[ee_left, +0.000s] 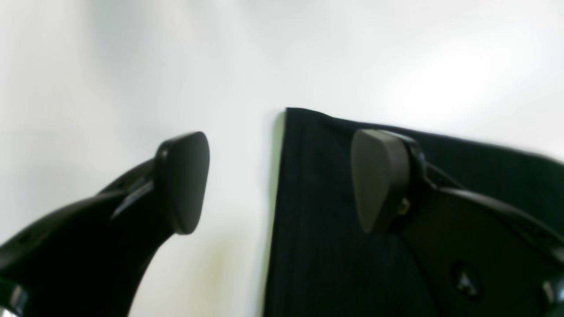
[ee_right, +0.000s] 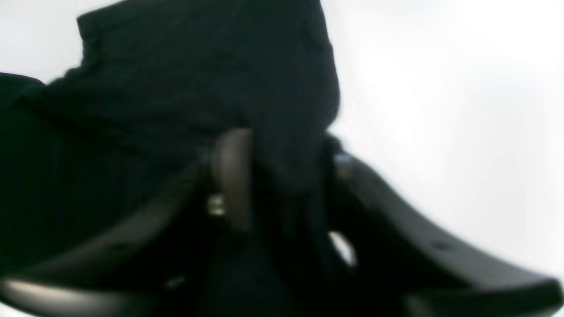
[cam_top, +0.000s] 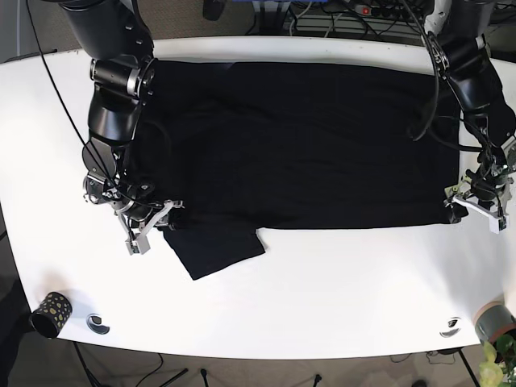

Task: Fold the T-shirt properly
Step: 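Move both grippers to the hem and pinch its corners, then fold the hem over toward the collar with both grippers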

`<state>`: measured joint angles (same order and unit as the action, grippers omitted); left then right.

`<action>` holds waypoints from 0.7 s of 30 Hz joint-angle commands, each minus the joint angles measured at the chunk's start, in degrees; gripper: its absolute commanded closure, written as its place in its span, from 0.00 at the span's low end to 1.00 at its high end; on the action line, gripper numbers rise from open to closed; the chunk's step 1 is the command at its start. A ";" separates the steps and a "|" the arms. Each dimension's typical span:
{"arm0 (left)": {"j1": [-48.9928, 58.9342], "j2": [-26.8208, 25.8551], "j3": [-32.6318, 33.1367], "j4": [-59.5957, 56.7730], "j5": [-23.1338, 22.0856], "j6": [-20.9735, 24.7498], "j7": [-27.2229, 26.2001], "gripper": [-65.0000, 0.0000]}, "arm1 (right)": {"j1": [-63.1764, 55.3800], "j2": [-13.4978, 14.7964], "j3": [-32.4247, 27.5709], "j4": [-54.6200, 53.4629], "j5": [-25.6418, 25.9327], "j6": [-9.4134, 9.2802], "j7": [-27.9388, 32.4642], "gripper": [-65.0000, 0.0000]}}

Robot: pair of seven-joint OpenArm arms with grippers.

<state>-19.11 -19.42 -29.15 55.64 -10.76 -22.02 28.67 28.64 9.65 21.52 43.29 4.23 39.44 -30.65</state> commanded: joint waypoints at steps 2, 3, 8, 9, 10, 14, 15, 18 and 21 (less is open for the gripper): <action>-4.40 -2.34 -0.08 -6.45 -0.62 0.79 -2.07 0.28 | 1.55 0.33 -0.20 0.62 0.56 0.56 2.13 0.89; -5.11 -2.25 0.18 -7.59 -0.62 0.79 -2.42 0.28 | 1.55 0.33 -0.20 0.62 0.56 0.56 2.13 0.92; -8.01 -2.43 4.84 -14.01 -0.62 0.79 -7.00 0.28 | 1.55 0.33 -0.20 0.71 0.56 0.56 1.95 0.95; -8.53 -2.43 6.07 -15.33 -0.62 0.79 -7.70 0.28 | 1.55 0.33 -0.20 0.71 0.56 0.56 1.95 0.95; -8.97 -2.78 7.30 -16.56 -0.62 0.79 -8.05 0.28 | 1.55 0.33 -0.20 0.71 0.56 0.56 1.95 0.95; -11.52 -3.13 11.17 -21.22 -0.88 0.79 -8.58 0.28 | 1.55 0.33 -0.20 0.71 0.56 0.56 1.95 0.95; -11.96 -3.13 11.26 -22.01 -0.80 0.79 -8.58 0.29 | 1.55 0.33 -0.20 0.71 0.56 0.56 1.95 0.95; -12.14 -3.13 11.34 -23.15 -0.88 0.79 -8.58 0.29 | 1.55 0.33 -0.20 0.71 0.74 0.56 1.95 0.95; -12.14 -3.13 11.43 -23.50 -0.80 0.79 -8.14 0.29 | 1.47 0.42 -0.20 0.71 0.91 0.56 1.95 0.95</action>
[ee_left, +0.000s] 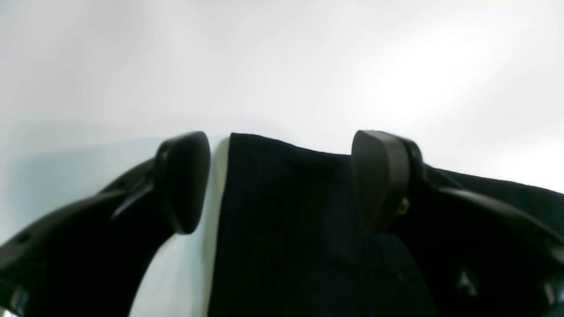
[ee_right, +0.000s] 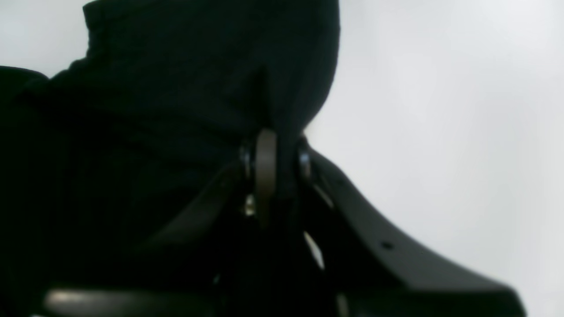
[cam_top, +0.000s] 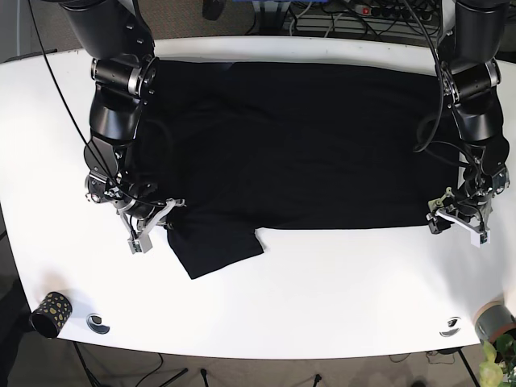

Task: Fold the T-shirt properly
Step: 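Fold the hem over toward the collar with both grippers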

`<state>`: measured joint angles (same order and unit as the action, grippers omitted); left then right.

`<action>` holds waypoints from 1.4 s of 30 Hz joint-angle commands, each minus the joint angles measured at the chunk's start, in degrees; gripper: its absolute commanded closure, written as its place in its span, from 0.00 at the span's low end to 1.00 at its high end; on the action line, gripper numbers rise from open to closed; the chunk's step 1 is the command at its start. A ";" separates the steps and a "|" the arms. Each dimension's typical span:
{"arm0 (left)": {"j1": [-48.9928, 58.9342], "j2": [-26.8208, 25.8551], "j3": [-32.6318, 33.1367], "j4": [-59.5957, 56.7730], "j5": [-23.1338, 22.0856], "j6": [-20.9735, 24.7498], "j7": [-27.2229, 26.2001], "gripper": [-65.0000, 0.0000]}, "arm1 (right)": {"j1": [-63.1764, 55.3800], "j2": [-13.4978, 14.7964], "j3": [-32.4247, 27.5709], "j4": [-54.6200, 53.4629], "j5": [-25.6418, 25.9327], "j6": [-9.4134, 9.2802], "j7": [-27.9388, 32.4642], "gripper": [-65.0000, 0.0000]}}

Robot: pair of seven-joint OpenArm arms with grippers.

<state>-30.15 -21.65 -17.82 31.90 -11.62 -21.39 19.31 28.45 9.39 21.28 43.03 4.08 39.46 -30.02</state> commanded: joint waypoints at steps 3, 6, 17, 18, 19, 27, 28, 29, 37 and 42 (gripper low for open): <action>-0.93 -0.90 0.20 0.58 0.06 0.16 1.30 0.34 | 1.66 0.68 0.04 1.06 1.07 0.54 1.32 0.95; -0.93 -0.90 0.20 0.58 0.06 0.16 1.22 0.56 | 1.66 0.68 0.04 1.15 1.07 0.54 1.32 0.95; -0.84 -0.90 0.20 2.17 -0.12 -9.34 1.39 1.00 | 1.58 0.68 -0.05 6.86 0.71 0.54 1.23 0.96; -0.84 -0.90 0.20 2.96 -0.12 -10.66 1.39 1.00 | 1.49 0.68 -0.05 7.83 0.71 0.54 1.14 0.96; -0.84 -0.90 0.20 3.66 -0.12 -11.18 1.48 1.00 | 1.22 0.68 -0.05 8.54 0.71 0.54 0.79 0.96; 3.73 -0.37 -0.07 17.02 -0.38 -11.62 5.17 1.00 | -1.15 0.77 -0.05 17.41 0.71 0.54 -4.84 0.96; 4.53 0.15 -0.15 19.22 -0.38 -11.62 5.52 1.00 | -1.68 0.77 -0.05 18.56 0.71 0.54 -5.45 0.96; 5.23 0.42 -0.15 21.33 -0.38 -11.62 5.88 1.00 | -2.12 0.77 -0.05 19.70 0.71 0.54 -6.07 0.96; 10.94 0.77 -0.24 35.48 -3.99 -11.62 11.94 1.00 | -6.51 0.77 0.22 29.55 1.24 0.54 -10.11 0.96; 15.34 0.59 -3.23 42.34 -7.06 -11.62 14.76 1.00 | -10.21 0.77 0.30 37.02 1.24 0.54 -13.01 0.96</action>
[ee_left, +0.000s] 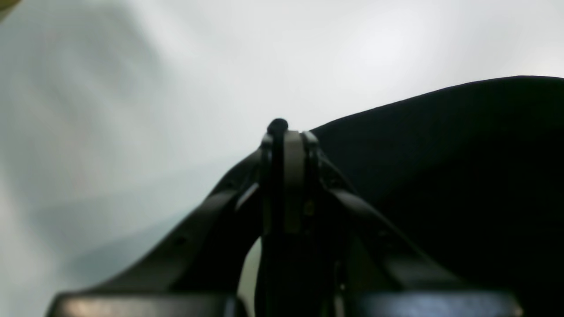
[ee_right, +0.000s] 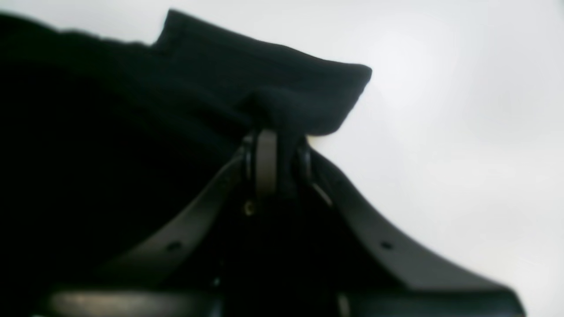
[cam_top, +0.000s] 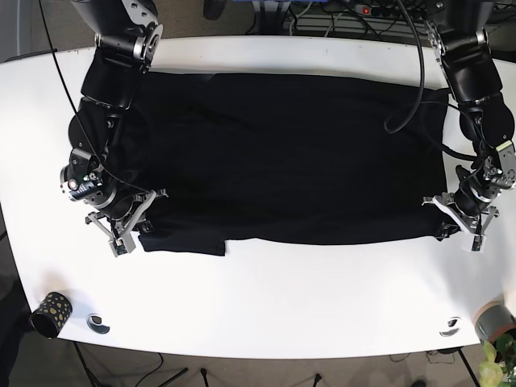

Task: Fold the T-shirt properly
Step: 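Fold the hem over toward the collar with both grippers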

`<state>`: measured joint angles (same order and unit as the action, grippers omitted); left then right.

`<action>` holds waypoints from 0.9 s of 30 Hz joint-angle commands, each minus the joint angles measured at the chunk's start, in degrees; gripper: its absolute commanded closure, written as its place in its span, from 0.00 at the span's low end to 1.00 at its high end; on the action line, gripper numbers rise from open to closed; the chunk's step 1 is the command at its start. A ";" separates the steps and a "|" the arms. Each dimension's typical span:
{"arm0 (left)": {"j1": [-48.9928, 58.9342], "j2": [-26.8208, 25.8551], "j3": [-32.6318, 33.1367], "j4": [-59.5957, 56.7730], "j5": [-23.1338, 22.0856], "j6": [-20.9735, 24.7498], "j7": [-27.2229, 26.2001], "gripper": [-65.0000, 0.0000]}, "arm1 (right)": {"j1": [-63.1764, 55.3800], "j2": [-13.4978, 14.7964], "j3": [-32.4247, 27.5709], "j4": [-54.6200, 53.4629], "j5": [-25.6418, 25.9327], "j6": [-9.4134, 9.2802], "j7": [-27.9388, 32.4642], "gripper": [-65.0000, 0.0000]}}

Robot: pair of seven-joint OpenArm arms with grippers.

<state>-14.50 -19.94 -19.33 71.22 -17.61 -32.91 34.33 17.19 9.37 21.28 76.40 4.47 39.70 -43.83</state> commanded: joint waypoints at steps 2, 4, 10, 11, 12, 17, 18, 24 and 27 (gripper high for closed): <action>1.18 -0.93 -3.74 5.57 -1.16 -0.11 1.41 1.00 | -0.79 0.79 0.39 7.16 0.85 0.30 -0.34 0.96; 2.50 -0.85 -4.98 7.86 -1.25 -0.11 3.26 1.00 | -2.38 0.79 0.48 10.50 0.85 0.30 -1.84 0.96; 7.43 0.56 -6.03 14.80 -1.25 -0.11 5.37 1.00 | -8.36 0.61 0.48 19.64 0.94 0.30 -4.39 0.96; 8.39 1.00 -6.65 15.86 -1.25 -0.11 5.45 1.00 | -9.32 0.61 0.48 20.87 0.94 0.30 -4.56 0.96; 9.27 1.18 -7.35 16.91 -1.25 -0.11 5.45 1.00 | -10.20 0.61 0.48 21.93 0.94 0.30 -4.83 0.96; 13.49 2.05 -9.20 21.13 -1.25 -0.11 6.77 1.00 | -15.21 0.44 1.89 27.38 0.94 0.30 -6.58 0.96; 14.02 2.49 -9.28 21.83 -1.25 -0.11 7.48 1.00 | -16.00 0.44 2.24 28.08 0.94 0.30 -6.76 0.96; 18.85 4.43 -13.06 26.41 -1.25 -0.11 10.46 1.00 | -21.45 0.35 4.35 31.34 1.02 0.30 -6.85 0.96; 20.44 4.43 -13.15 26.41 -1.25 -0.11 11.26 1.00 | -23.21 0.35 4.44 31.34 2.26 0.30 -6.85 0.96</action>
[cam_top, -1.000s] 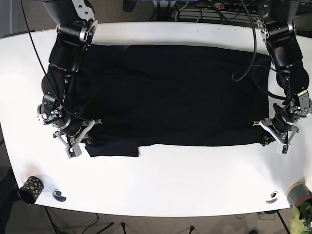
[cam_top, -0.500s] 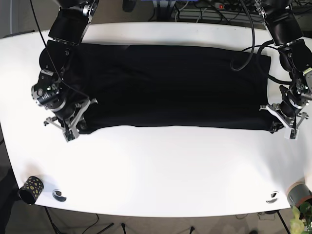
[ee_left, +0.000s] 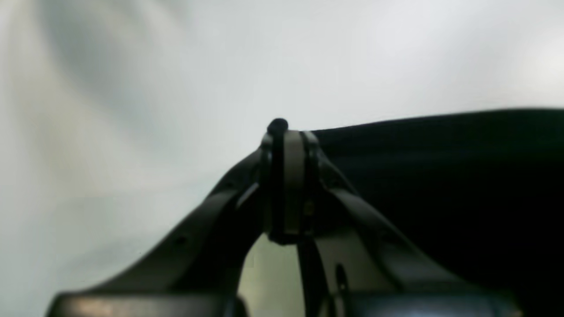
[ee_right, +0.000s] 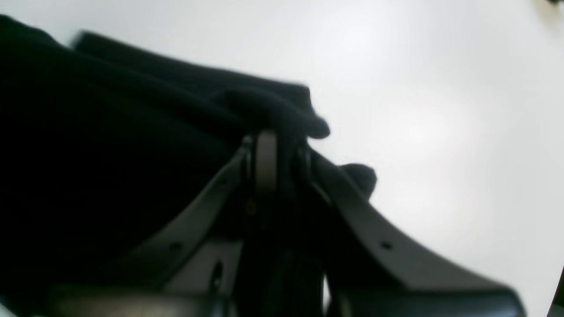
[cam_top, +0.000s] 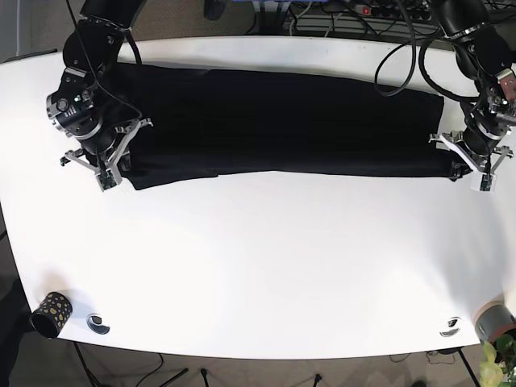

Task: Fold the T-shirt properly
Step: 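Fold the hem over toward the collar with both grippers, then release the hem and regrasp the folded edge with both grippers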

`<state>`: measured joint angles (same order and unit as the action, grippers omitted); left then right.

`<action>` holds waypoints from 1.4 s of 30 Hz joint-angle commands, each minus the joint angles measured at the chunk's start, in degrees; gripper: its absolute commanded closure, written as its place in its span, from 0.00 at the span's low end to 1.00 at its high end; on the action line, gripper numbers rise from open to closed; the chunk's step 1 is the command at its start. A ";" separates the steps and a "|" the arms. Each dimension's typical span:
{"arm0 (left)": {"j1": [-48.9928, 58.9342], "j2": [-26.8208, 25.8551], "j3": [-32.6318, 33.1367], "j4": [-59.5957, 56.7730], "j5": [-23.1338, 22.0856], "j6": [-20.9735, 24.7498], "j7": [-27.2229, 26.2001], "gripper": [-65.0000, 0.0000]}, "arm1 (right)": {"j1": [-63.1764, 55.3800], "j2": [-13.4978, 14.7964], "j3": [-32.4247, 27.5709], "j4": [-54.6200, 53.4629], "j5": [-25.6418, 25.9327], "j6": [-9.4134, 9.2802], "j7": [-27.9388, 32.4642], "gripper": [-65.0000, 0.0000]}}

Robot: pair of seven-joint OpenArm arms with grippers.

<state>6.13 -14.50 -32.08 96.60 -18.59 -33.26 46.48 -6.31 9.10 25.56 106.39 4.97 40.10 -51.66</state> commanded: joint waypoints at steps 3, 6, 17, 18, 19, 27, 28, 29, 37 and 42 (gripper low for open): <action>1.91 -1.01 -0.41 1.12 -0.27 0.24 -0.28 1.00 | -1.91 0.79 0.15 1.08 4.04 -0.10 0.98 0.95; 3.23 -1.01 -0.32 1.12 -0.27 0.24 -0.28 1.00 | -3.85 0.70 0.15 1.35 5.45 -0.10 0.98 0.95; 6.22 -1.28 -0.23 0.77 0.00 0.24 -0.28 1.00 | -9.83 0.52 2.09 1.08 10.02 -0.10 0.98 0.94; 6.22 -1.28 -0.23 0.68 0.08 0.24 -0.28 1.00 | -10.09 0.52 2.35 1.00 10.28 -0.10 0.98 0.93; 6.22 -1.37 -0.23 0.59 0.08 0.24 -0.28 1.00 | -10.09 0.52 2.70 1.00 10.28 -0.10 0.98 0.88; 6.04 -1.37 -0.23 0.77 -0.09 0.24 -0.28 0.38 | -10.09 -2.47 10.09 3.02 10.46 -0.10 0.98 0.20; 6.04 -1.37 -0.23 1.03 -0.18 0.24 -0.28 0.29 | -10.09 -2.55 10.26 3.81 10.46 -0.10 0.98 0.14; 6.04 -1.28 -0.23 1.12 -0.18 0.24 -0.28 0.22 | -10.09 -2.55 10.35 4.69 10.54 -0.10 0.98 0.10; 5.78 -0.93 -0.14 6.92 -0.36 0.24 -0.28 0.26 | -8.24 -2.64 10.17 6.53 10.54 -0.10 0.98 0.07; 3.50 -0.05 3.20 6.48 0.17 0.51 -0.28 0.27 | -3.41 -3.43 6.83 3.72 10.19 -0.10 0.98 0.09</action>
<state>10.70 -14.00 -29.56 102.26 -17.32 -32.88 47.51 -11.05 5.52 33.47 110.43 13.72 39.46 -52.40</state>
